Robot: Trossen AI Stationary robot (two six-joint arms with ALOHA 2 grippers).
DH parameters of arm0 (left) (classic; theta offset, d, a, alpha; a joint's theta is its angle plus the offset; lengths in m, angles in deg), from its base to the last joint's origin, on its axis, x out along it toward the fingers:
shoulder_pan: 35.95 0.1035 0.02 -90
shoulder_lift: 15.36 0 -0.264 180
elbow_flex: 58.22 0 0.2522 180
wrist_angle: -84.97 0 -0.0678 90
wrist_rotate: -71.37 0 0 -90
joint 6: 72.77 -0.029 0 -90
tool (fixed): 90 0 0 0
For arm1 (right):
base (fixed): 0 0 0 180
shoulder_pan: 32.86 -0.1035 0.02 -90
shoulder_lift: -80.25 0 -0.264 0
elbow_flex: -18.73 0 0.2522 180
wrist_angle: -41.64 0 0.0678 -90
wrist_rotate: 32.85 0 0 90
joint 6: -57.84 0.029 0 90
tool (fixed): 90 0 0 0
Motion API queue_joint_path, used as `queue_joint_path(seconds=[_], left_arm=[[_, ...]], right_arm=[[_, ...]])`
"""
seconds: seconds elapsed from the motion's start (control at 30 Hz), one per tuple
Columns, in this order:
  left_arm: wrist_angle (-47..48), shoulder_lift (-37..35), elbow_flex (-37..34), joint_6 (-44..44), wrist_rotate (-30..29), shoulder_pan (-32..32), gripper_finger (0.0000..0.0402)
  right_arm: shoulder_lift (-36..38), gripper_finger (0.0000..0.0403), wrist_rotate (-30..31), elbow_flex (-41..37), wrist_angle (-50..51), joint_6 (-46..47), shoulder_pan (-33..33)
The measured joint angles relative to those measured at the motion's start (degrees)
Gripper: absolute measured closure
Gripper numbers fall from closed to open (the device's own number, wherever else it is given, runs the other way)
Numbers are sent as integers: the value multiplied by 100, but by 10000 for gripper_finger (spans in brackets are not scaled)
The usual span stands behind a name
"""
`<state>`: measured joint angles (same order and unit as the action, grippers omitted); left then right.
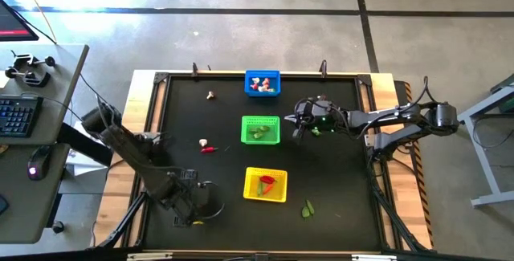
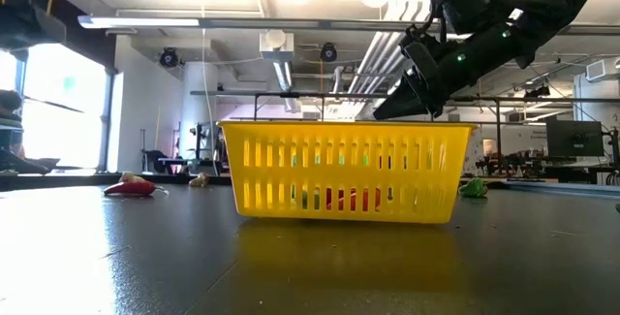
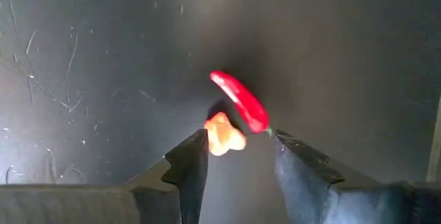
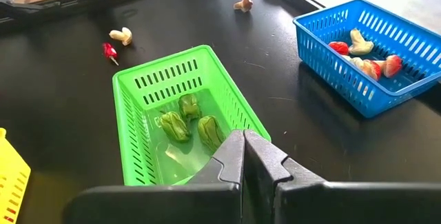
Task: Sort produce into baskets
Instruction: Put the red mushroom into the blue bin
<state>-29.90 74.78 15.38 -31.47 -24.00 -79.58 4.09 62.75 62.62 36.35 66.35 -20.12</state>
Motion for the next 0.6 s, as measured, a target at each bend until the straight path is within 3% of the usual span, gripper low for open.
queue_joint_path(seconds=[0.3, 0.6], left_arm=[[-282, 289, -437, -102, 41, 49, 233], [-547, 287, -745, -210, 112, 48, 237]], right_arm=[[0, 403, -140, 0, 76, -56, 0], [0, 403, -151, 0, 79, -107, 0]])
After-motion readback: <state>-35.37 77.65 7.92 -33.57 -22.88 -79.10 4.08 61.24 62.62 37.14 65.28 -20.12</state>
